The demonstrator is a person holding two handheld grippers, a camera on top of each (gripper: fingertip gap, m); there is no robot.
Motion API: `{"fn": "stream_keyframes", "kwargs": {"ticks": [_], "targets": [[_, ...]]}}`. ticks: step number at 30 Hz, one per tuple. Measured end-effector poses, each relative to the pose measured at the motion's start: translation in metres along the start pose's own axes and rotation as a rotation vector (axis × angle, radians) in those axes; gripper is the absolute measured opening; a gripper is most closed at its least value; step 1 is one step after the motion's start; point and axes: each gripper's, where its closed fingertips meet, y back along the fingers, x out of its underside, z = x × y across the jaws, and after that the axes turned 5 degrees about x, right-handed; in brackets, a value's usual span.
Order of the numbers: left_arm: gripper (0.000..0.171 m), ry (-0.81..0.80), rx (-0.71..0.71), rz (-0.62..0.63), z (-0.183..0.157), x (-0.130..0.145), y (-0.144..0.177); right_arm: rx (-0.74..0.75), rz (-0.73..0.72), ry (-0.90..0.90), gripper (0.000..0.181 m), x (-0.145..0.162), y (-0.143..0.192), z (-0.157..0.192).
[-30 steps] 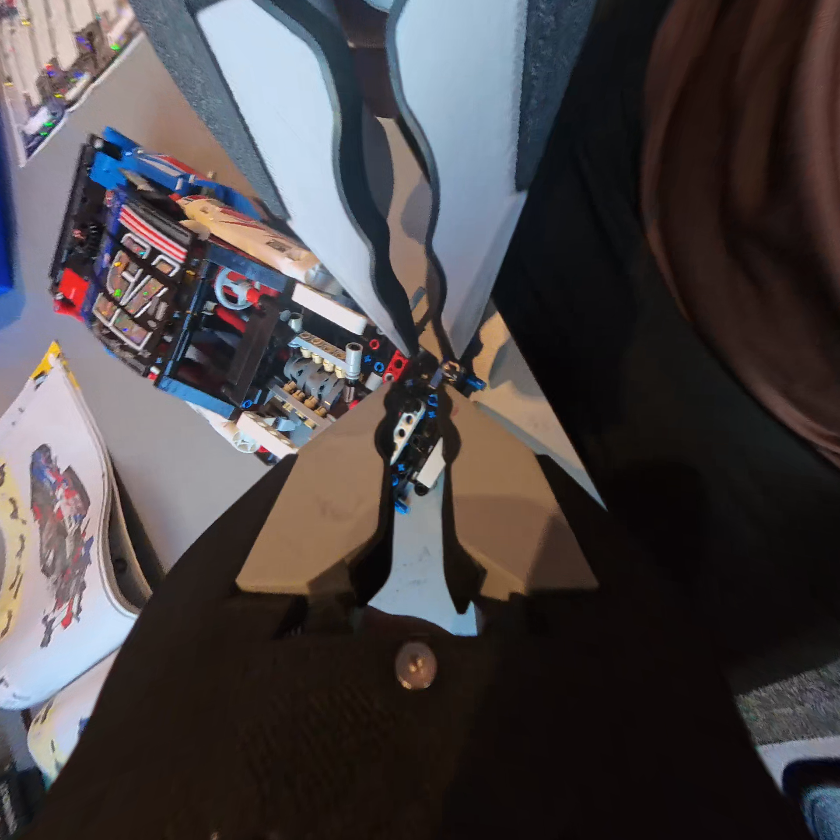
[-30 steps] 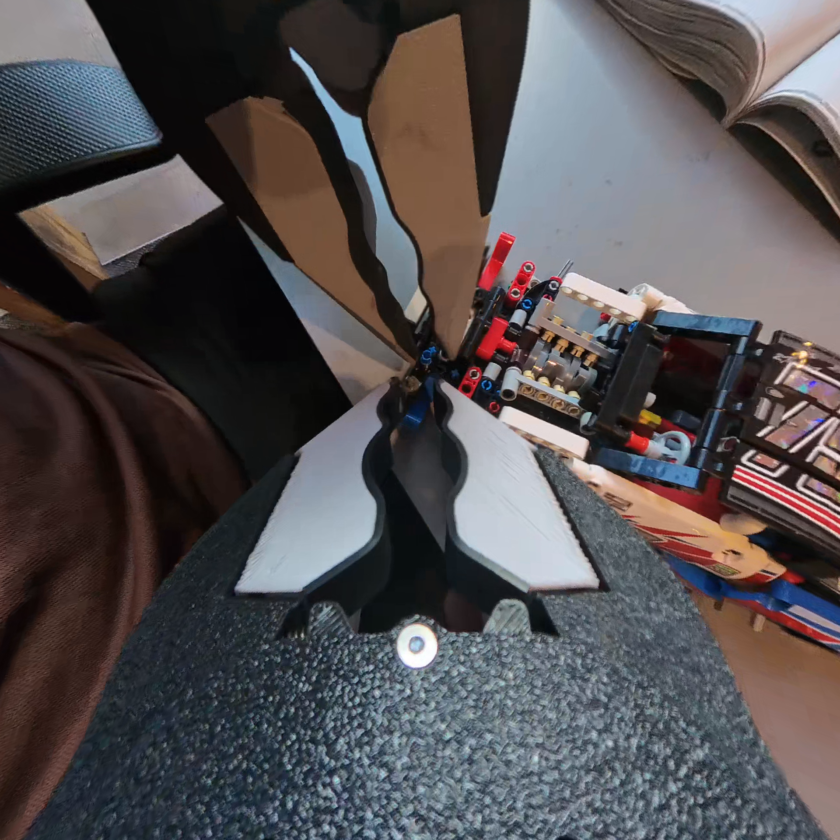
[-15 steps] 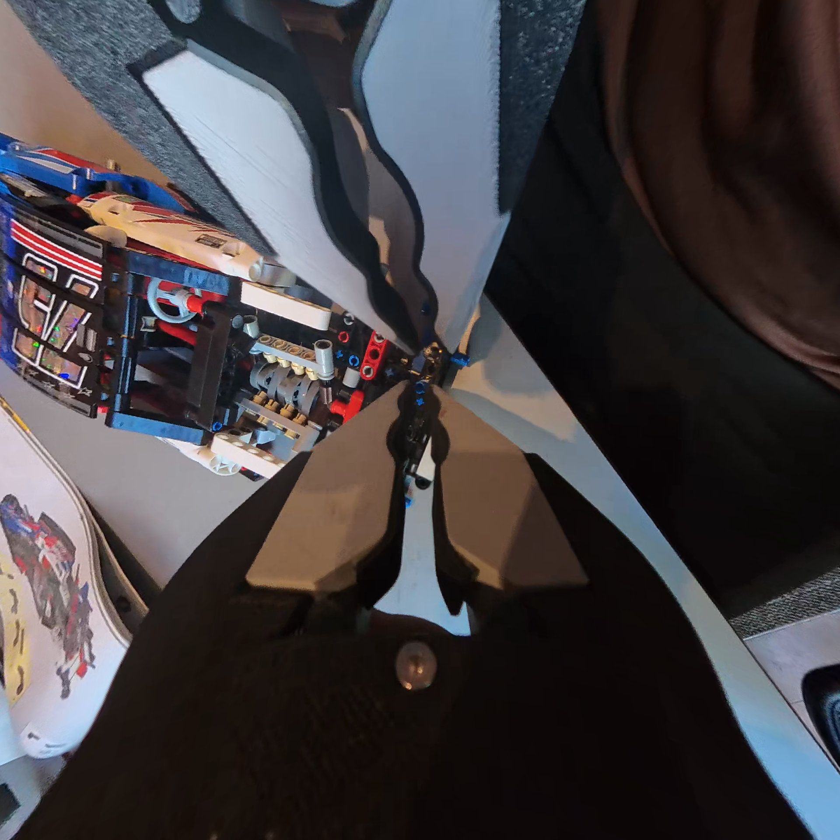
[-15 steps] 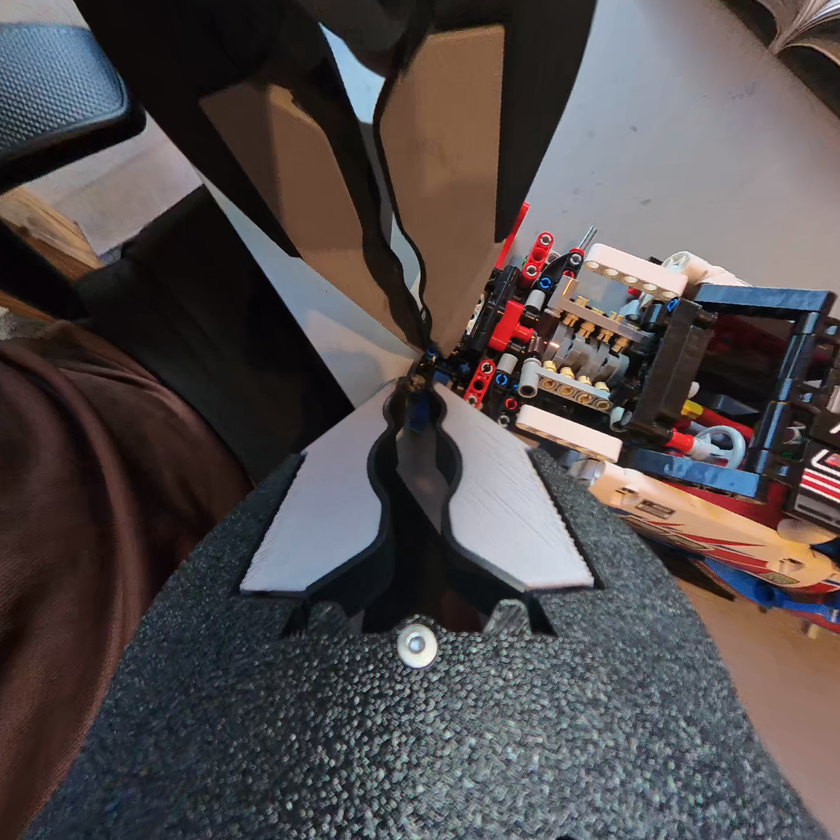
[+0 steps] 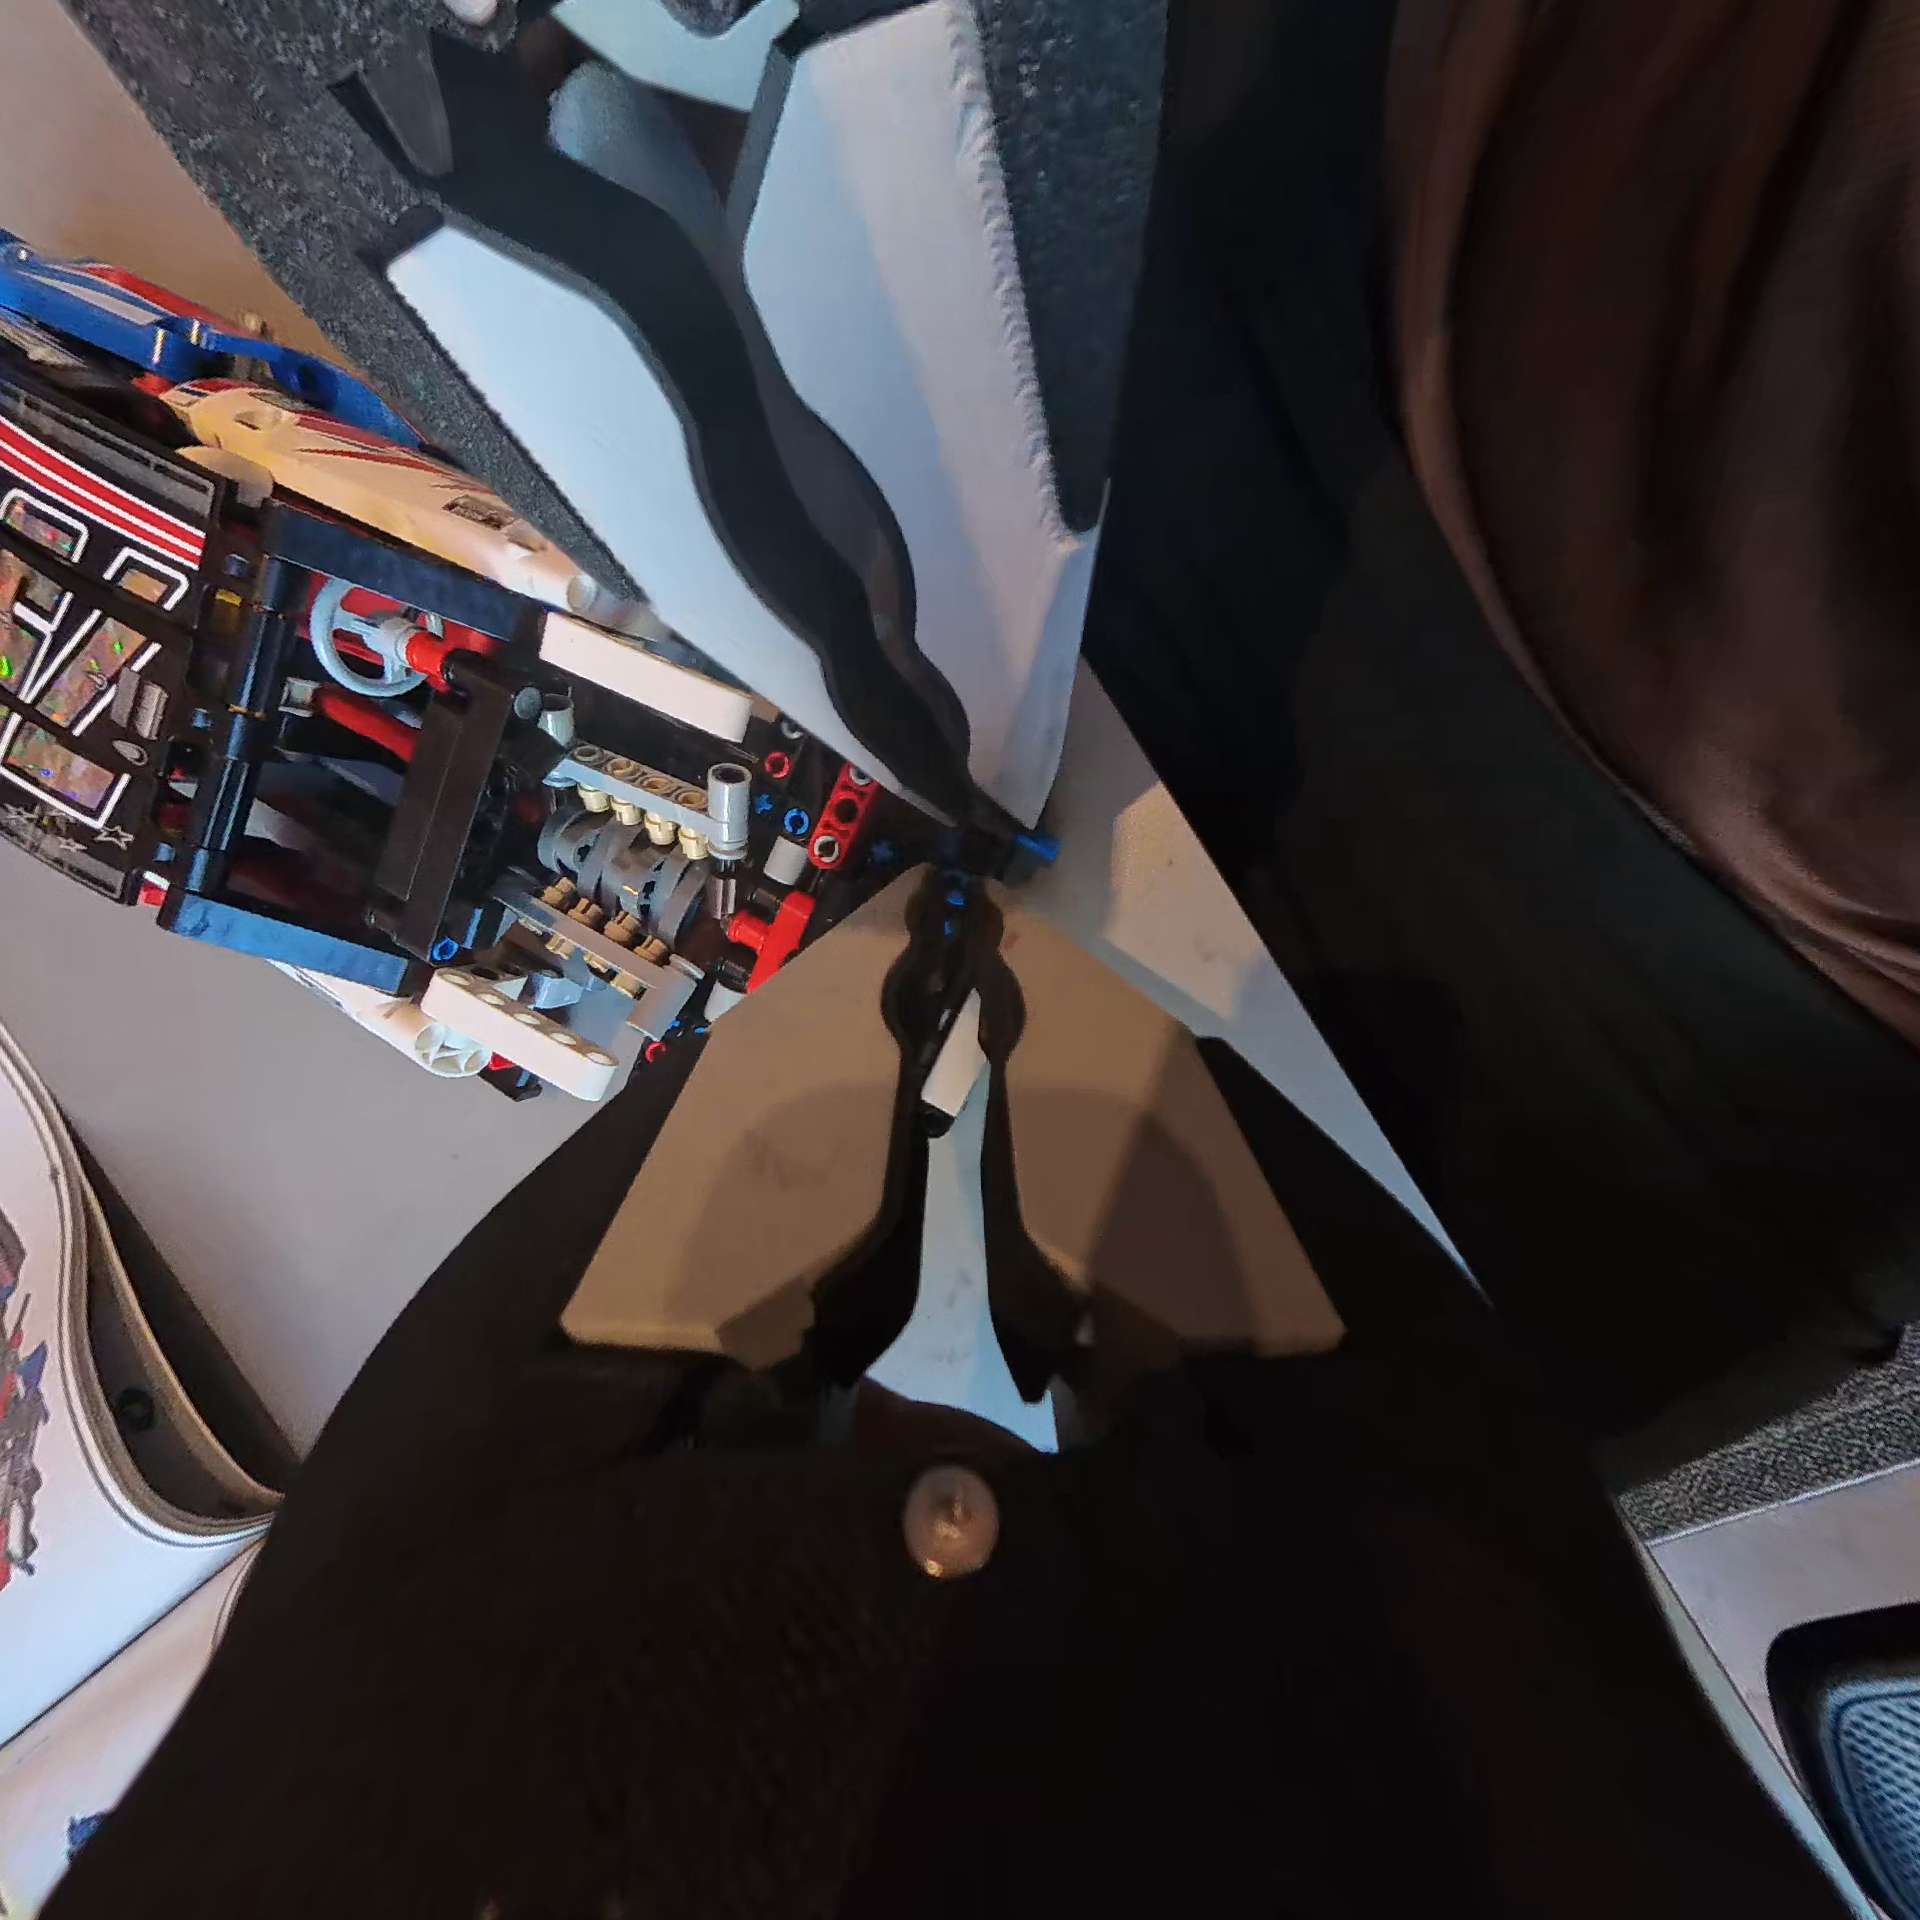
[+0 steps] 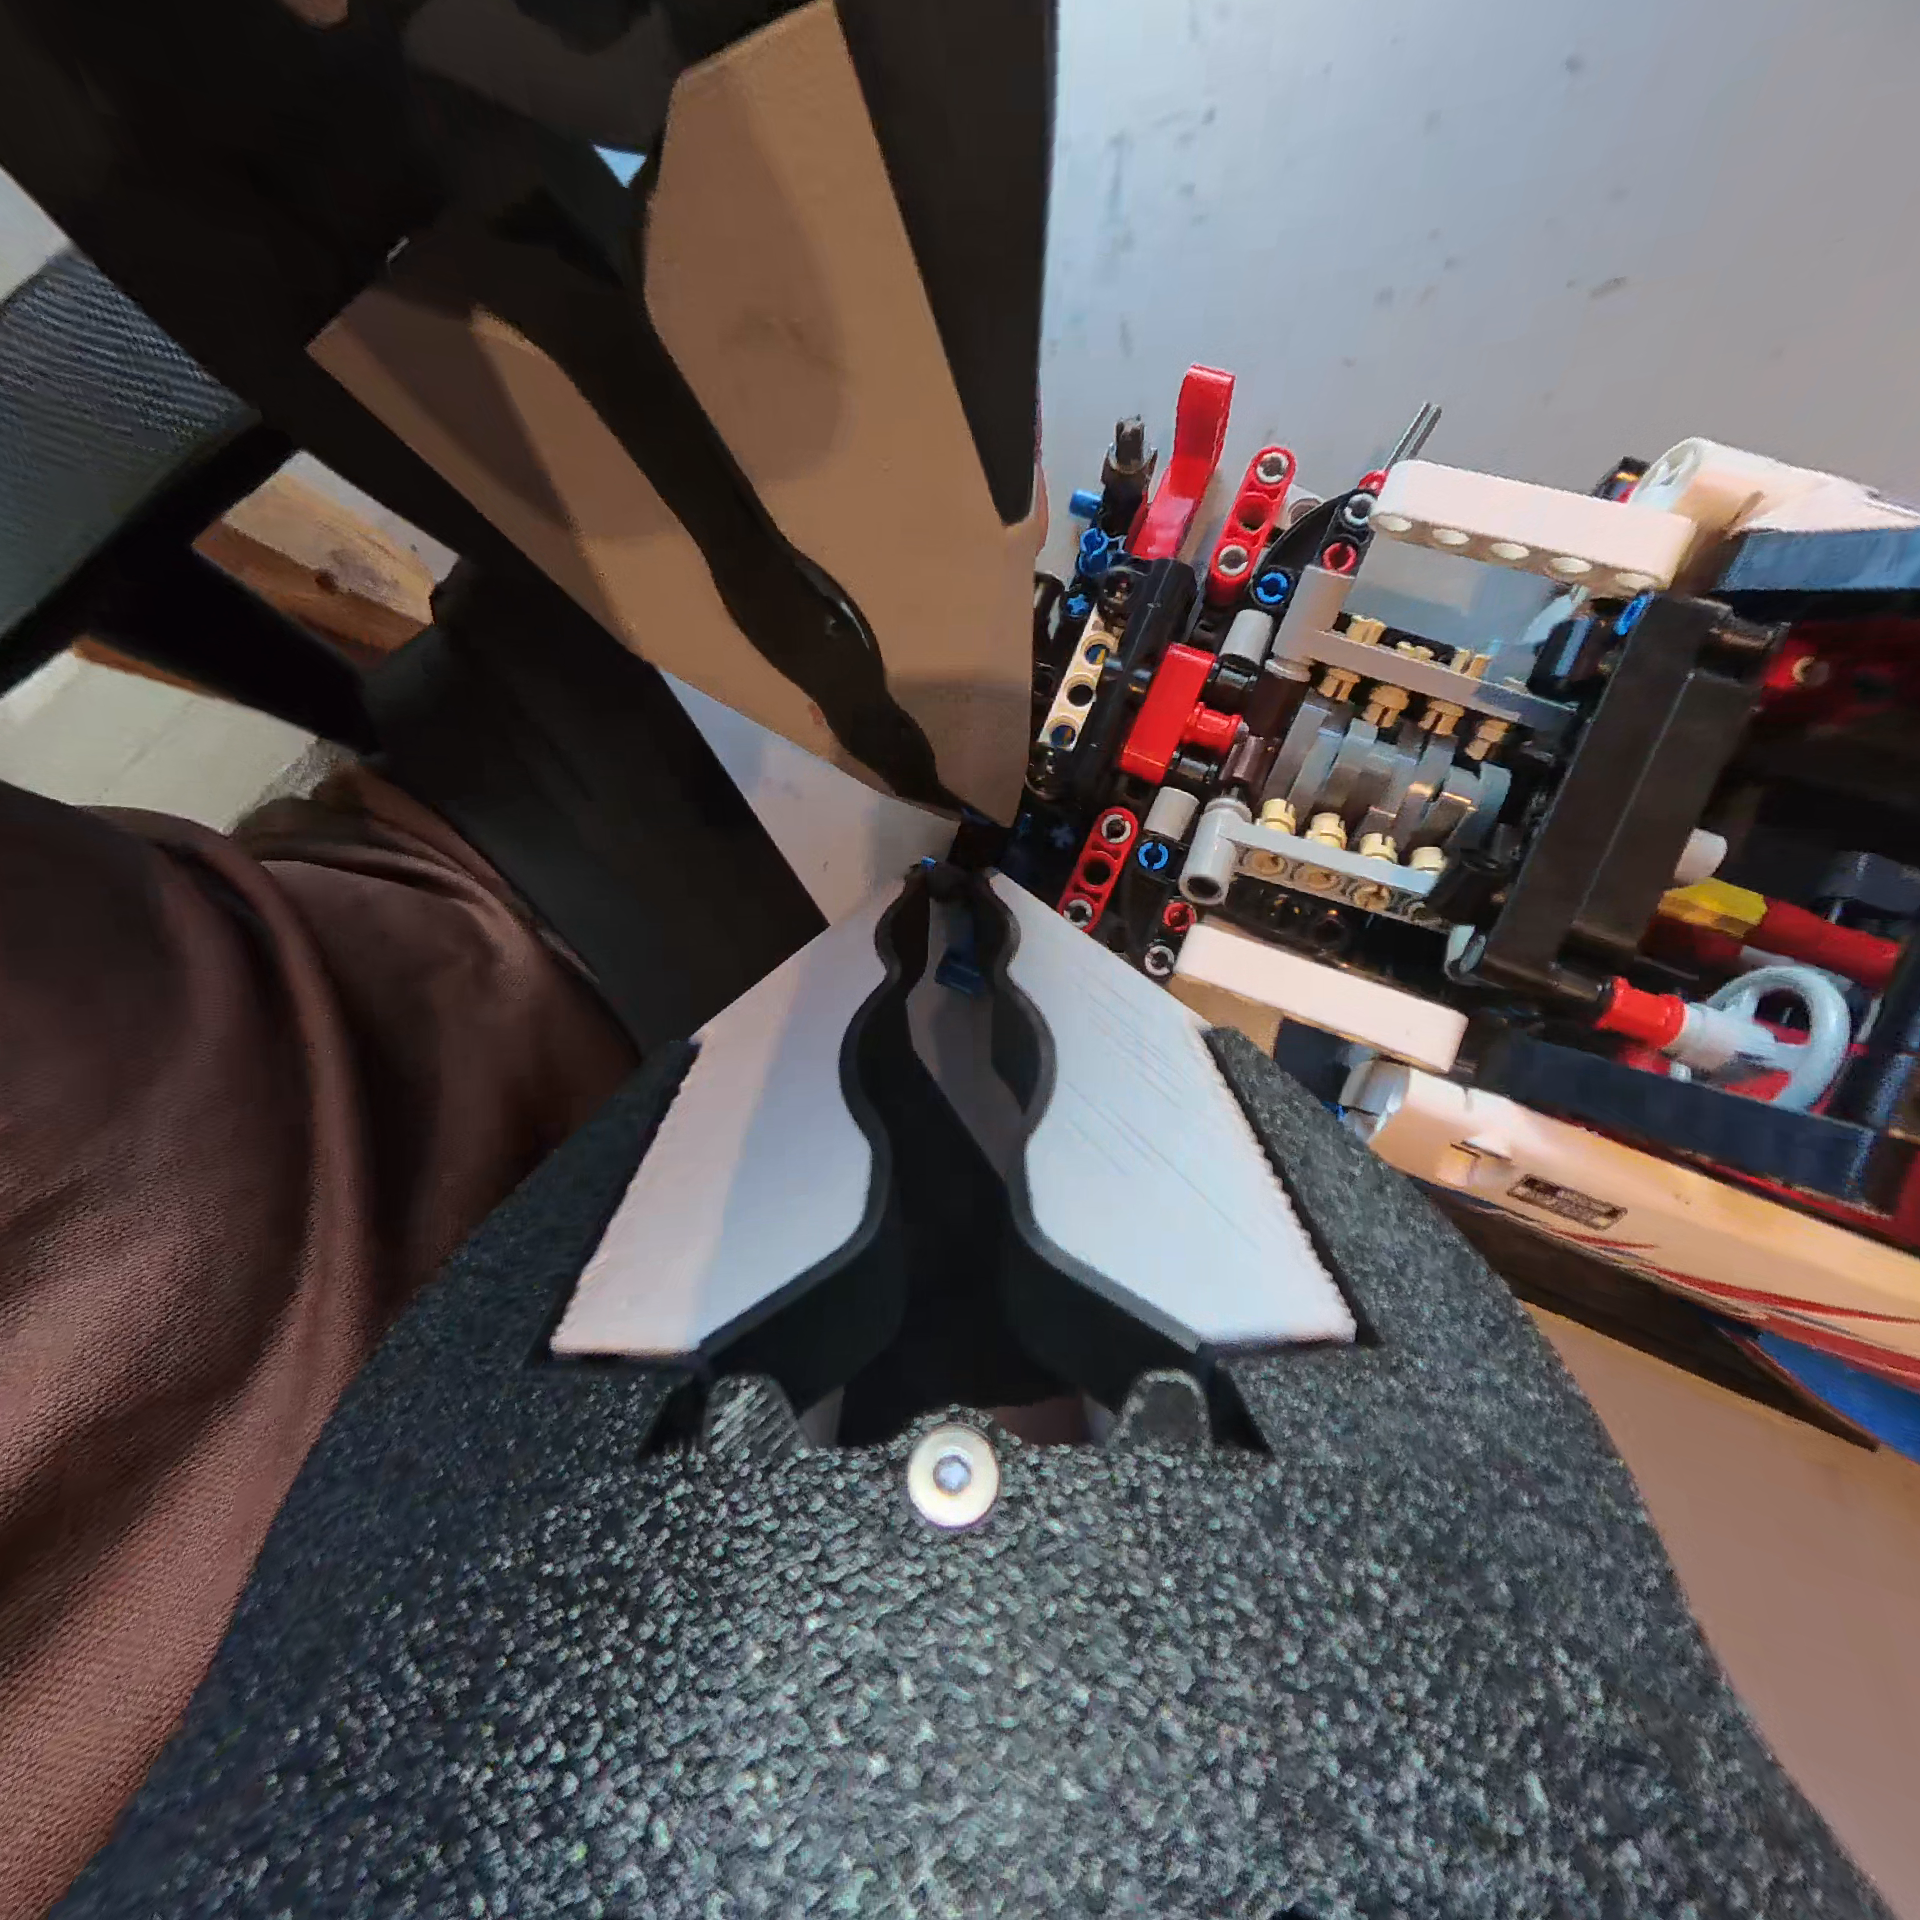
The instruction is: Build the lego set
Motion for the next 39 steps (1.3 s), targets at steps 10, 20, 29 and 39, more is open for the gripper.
{"fn": "stream_keyframes", "kwargs": {"ticks": [10, 20, 29, 39], "targets": [[0.000, 0.022, 0.017, -0.158, 0.000, 0.000, -0.001, -0.058, 0.189, -0.022, 0.009, 0.002, -0.001, 0.001], [0.031, 0.061, -0.083, -0.325, 0.004, 0.003, 0.022, -0.005, 0.085, -0.083, 0.008, -0.003, 0.016, -0.004], [0.040, 0.245, -0.151, -0.228, 0.028, 0.062, 0.020, 0.158, 0.017, 0.042, 0.000, -0.023, 0.023, -0.006], [0.029, 0.236, -0.093, -0.281, 0.013, 0.033, 0.000, 0.191, 0.254, 0.125, 0.007, 0.006, 0.023, -0.005]]}}
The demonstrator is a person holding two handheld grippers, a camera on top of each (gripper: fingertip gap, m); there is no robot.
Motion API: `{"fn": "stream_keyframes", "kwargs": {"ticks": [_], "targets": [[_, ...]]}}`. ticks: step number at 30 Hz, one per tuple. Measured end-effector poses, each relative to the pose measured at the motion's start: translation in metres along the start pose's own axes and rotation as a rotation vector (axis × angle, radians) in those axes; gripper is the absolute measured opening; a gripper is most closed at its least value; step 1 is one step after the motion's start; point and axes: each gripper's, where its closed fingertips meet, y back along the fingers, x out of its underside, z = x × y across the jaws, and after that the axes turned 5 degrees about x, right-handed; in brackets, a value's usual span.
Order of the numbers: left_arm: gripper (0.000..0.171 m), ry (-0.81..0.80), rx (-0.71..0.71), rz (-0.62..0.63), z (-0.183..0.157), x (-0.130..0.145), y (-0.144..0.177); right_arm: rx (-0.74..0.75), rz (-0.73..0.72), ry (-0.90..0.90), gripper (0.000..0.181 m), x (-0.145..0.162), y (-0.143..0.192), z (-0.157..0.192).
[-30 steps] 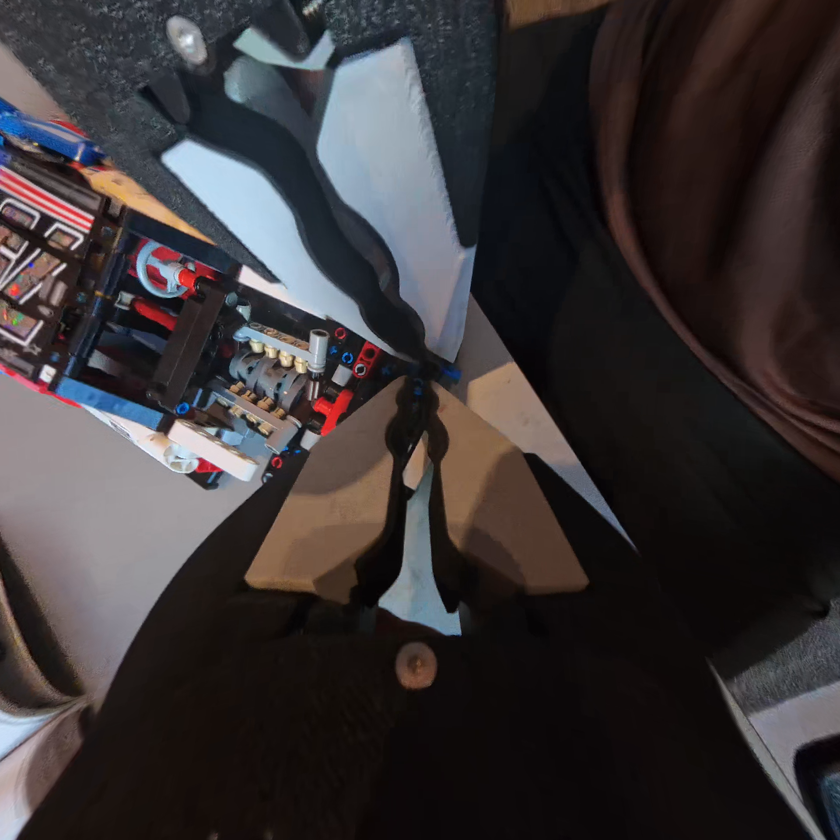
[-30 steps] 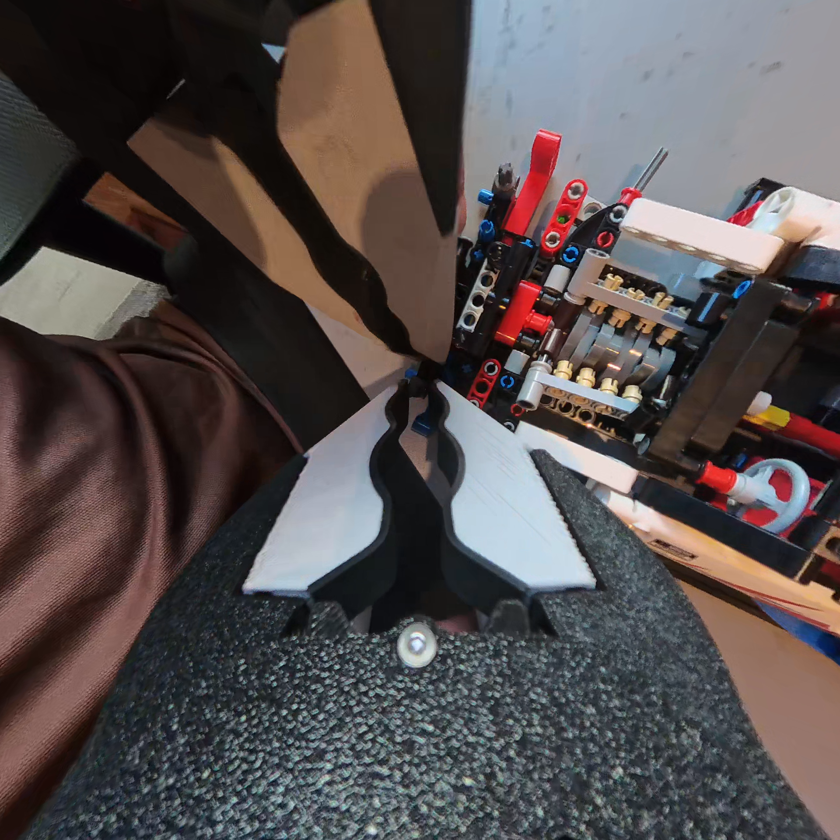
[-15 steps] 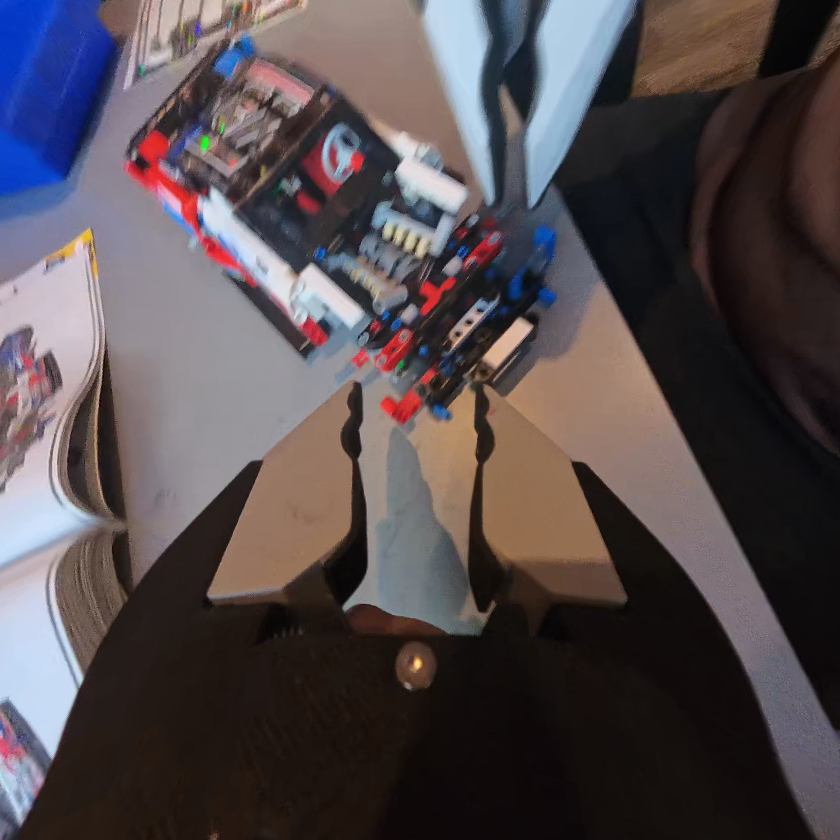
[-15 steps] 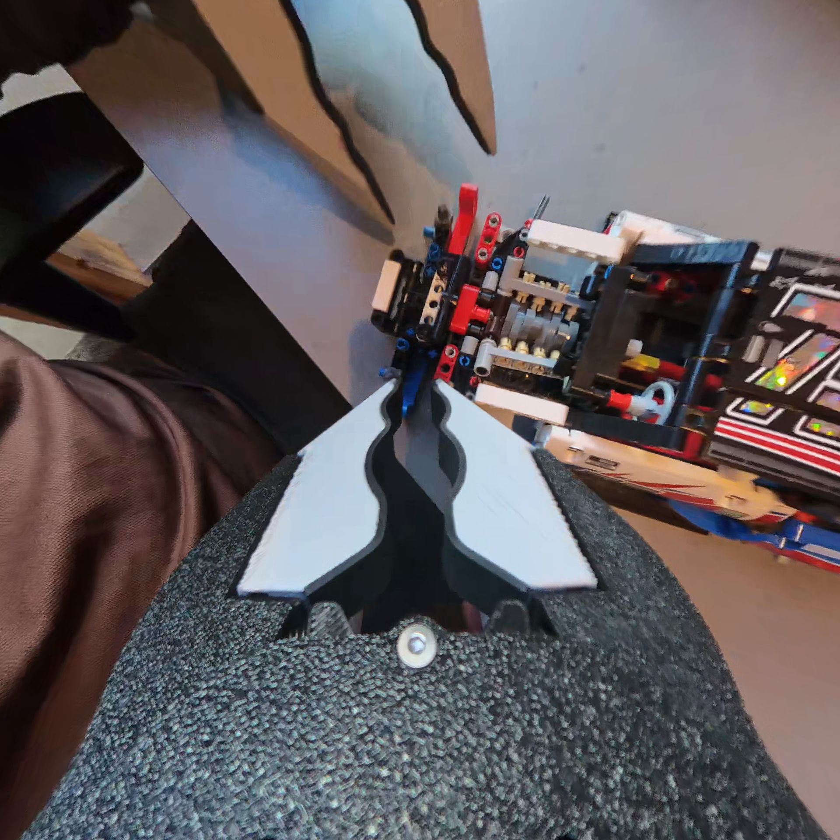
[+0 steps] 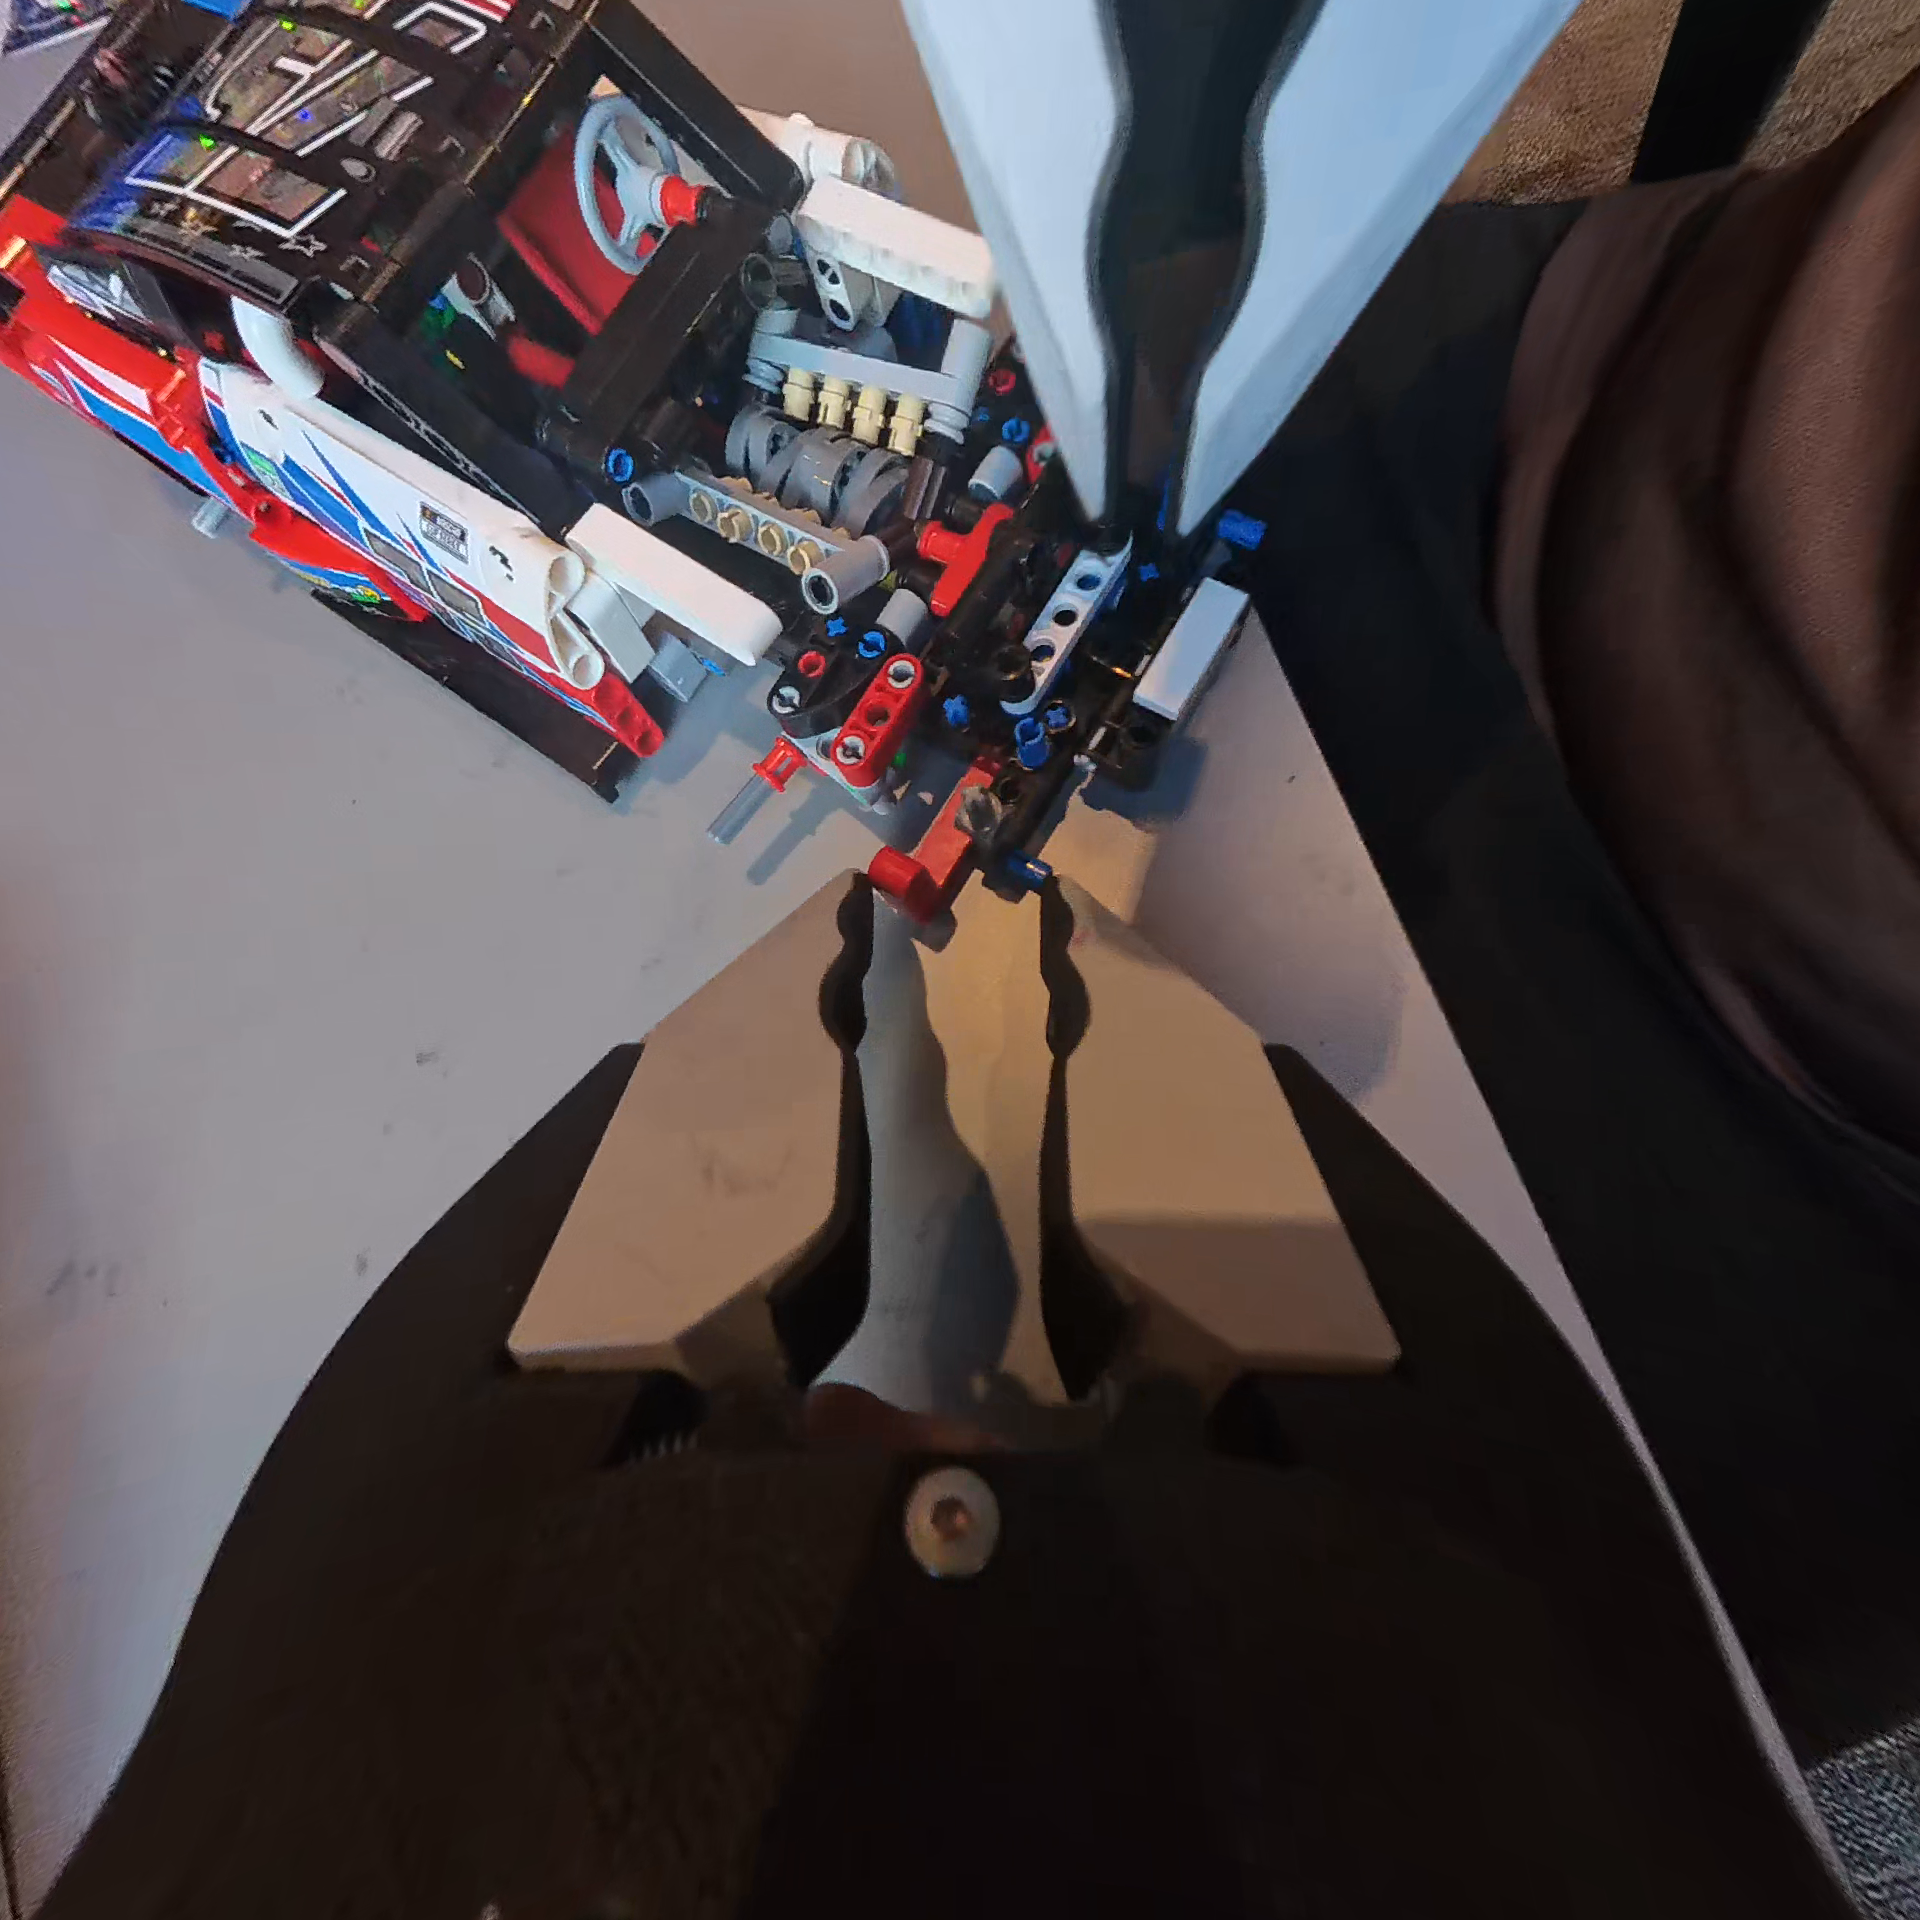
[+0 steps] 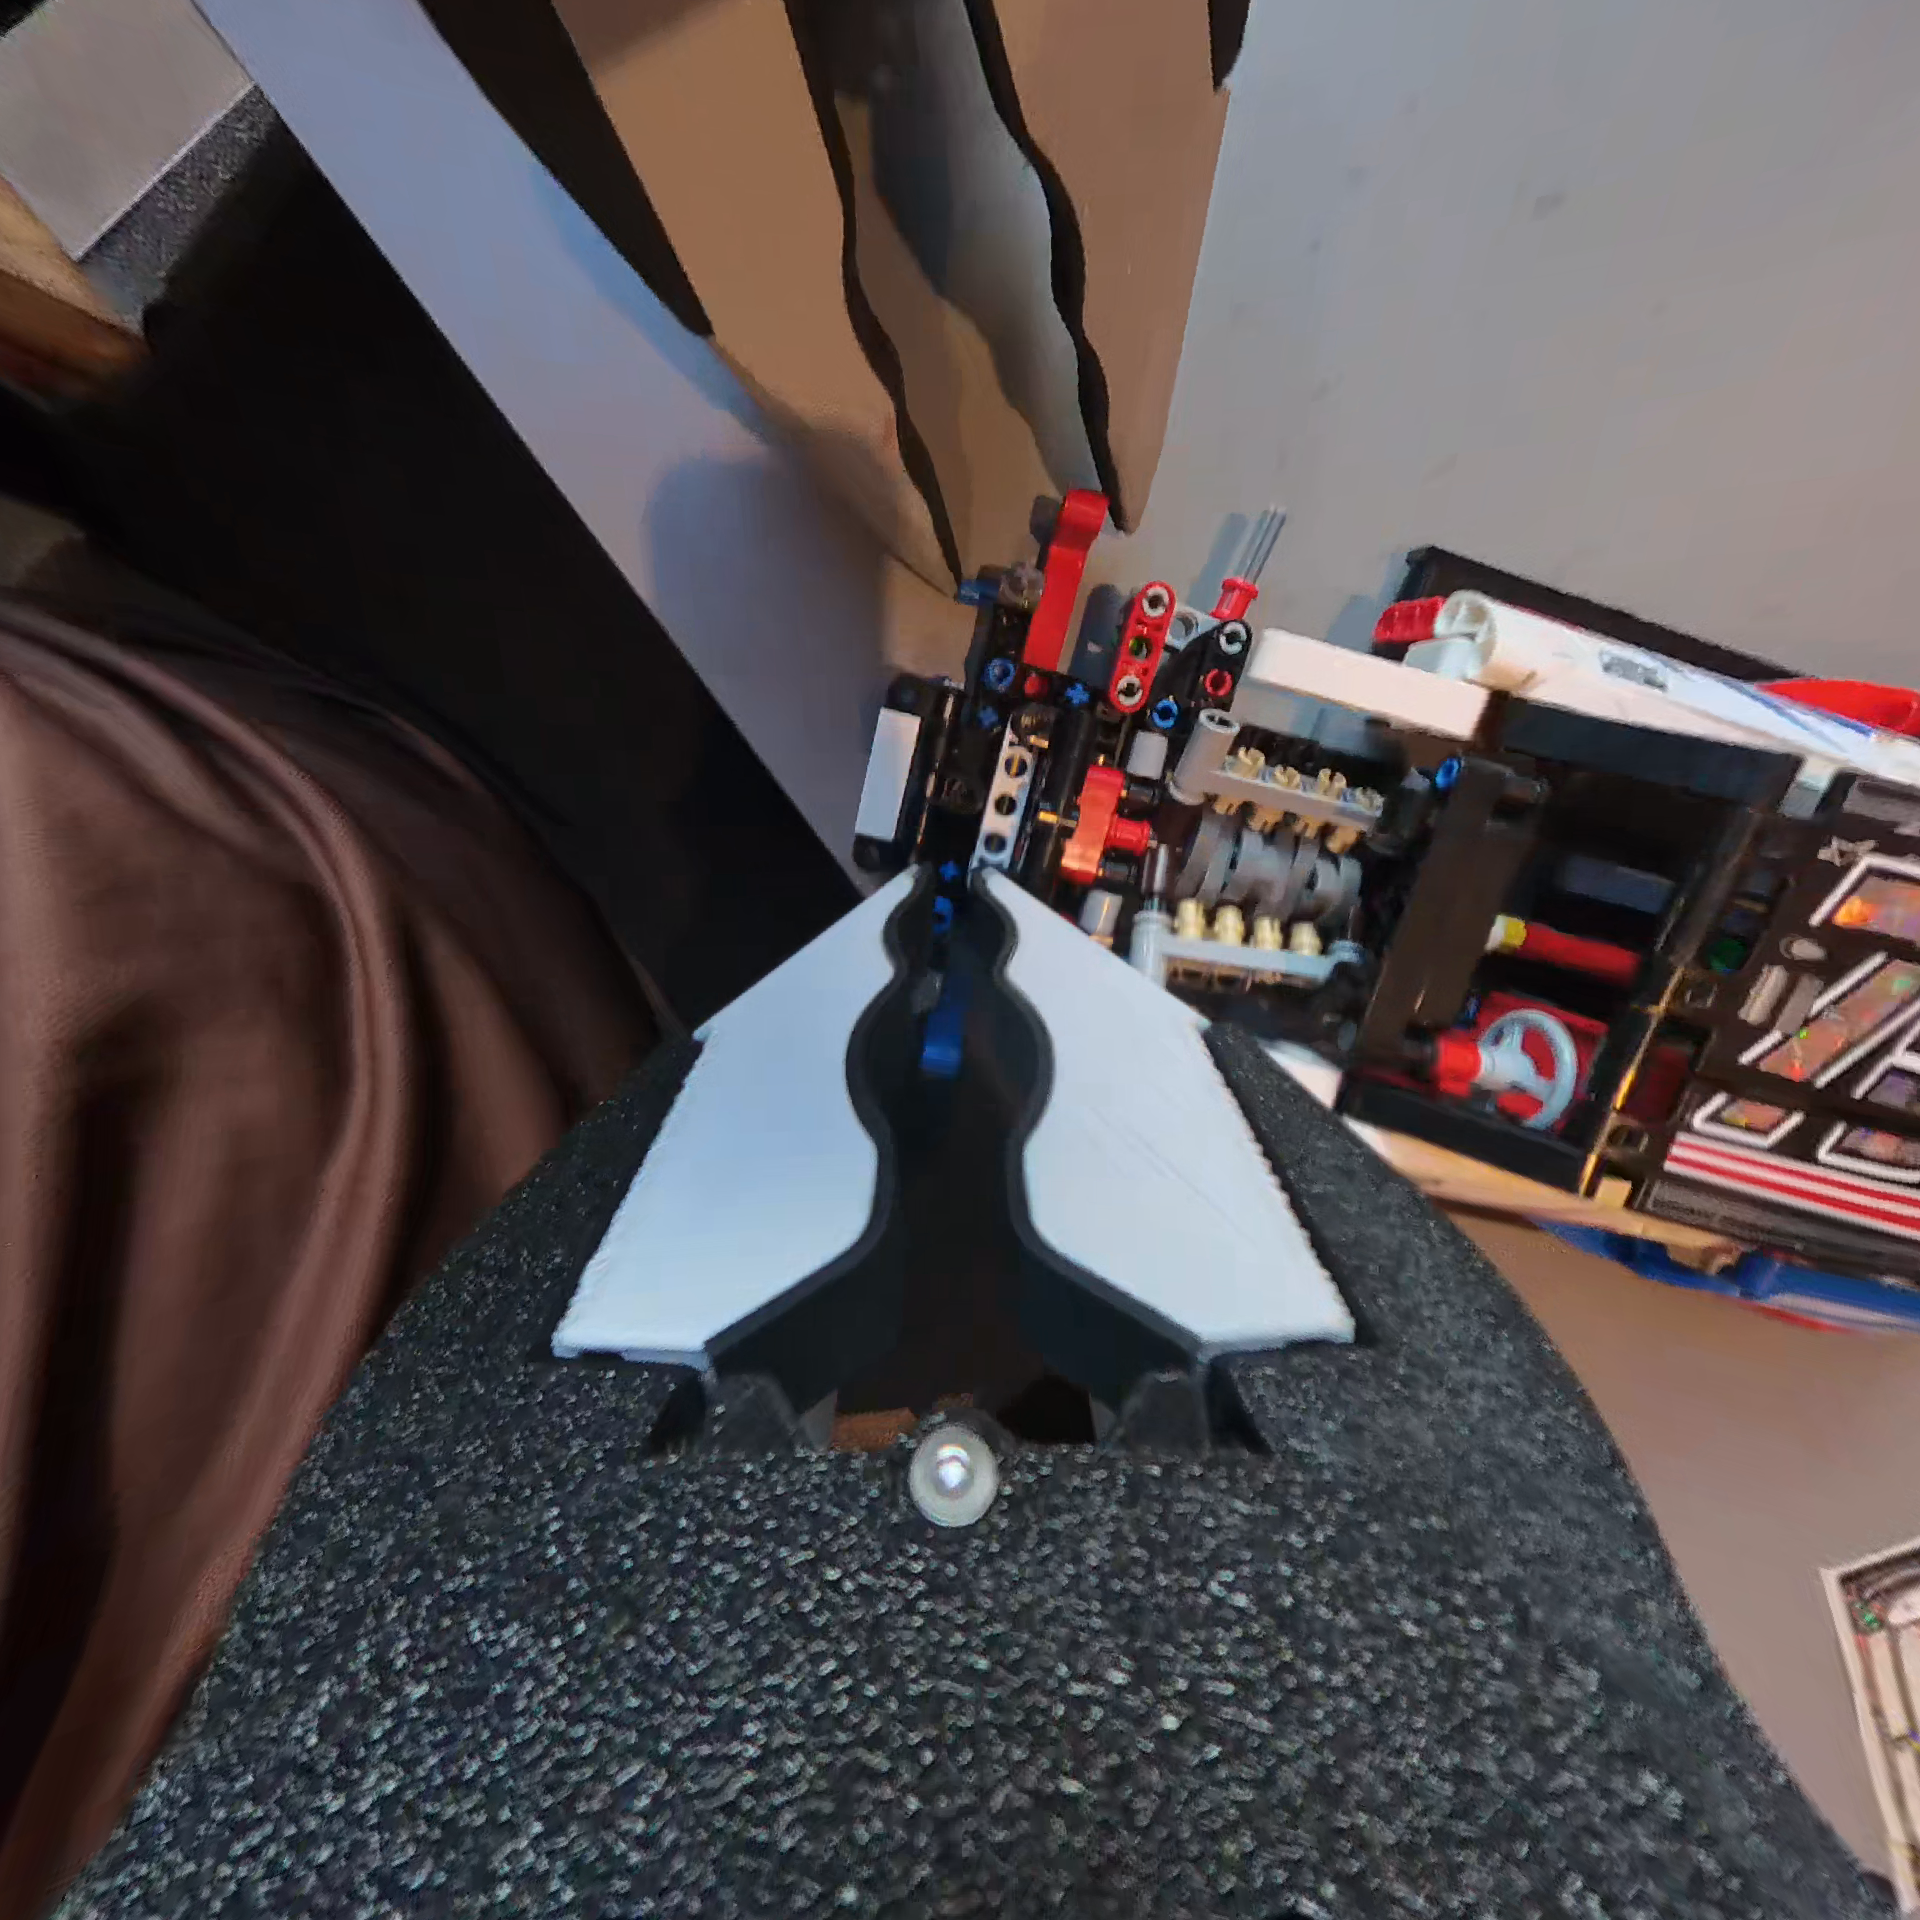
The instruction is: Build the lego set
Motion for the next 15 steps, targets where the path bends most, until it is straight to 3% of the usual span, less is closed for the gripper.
{"fn": "stream_keyframes", "kwargs": {"ticks": [8, 15], "targets": [[0.029, 0.018, 0.010, -0.028, 0.000, 0.000, 0.000, 0.014, 0.086, 0.061, 0.005, 0.016, -0.004, 0.003], [0.029, 0.033, 0.018, -0.031, 0.000, 0.000, 0.000, 0.111, 0.171, 0.270, 0.004, 0.017, -0.005, 0.000]]}}
